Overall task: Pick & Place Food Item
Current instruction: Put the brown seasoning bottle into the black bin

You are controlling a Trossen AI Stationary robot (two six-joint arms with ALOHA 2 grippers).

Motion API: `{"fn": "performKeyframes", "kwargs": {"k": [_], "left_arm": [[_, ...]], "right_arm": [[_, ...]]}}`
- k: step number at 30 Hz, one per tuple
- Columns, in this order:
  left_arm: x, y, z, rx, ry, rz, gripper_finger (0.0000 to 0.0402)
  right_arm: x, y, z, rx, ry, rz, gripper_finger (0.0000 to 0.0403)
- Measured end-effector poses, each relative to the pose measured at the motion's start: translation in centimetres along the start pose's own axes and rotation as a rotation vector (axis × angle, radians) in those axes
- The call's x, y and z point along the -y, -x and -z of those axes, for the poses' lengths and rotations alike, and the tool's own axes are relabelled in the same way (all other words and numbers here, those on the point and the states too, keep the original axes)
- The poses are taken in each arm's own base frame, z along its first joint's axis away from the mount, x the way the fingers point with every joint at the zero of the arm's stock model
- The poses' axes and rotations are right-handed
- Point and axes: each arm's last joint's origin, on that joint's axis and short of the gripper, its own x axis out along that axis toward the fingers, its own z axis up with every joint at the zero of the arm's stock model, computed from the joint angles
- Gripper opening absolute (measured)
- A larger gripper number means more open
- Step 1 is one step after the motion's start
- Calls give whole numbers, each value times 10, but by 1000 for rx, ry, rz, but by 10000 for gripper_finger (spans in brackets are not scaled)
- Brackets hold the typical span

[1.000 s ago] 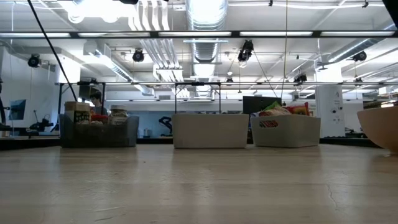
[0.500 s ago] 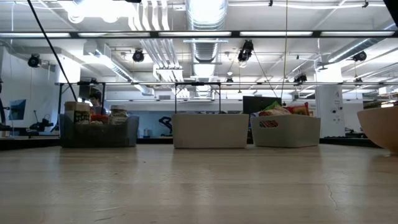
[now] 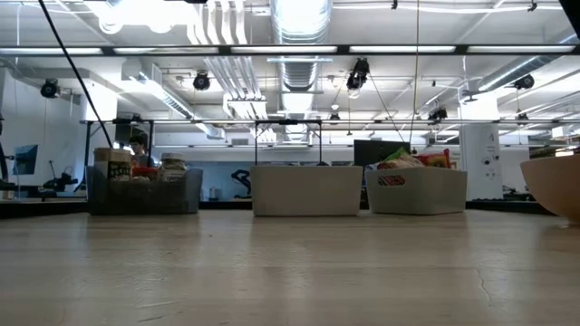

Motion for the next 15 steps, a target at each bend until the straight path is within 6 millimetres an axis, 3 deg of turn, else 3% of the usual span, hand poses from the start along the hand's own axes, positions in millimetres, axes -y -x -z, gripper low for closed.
{"fn": "performKeyframes", "kwargs": {"k": [15], "left_arm": [[3, 0, -1, -8, -38, 40, 165]], "right_arm": [[1, 0, 0, 2, -26, 7, 175]]}}
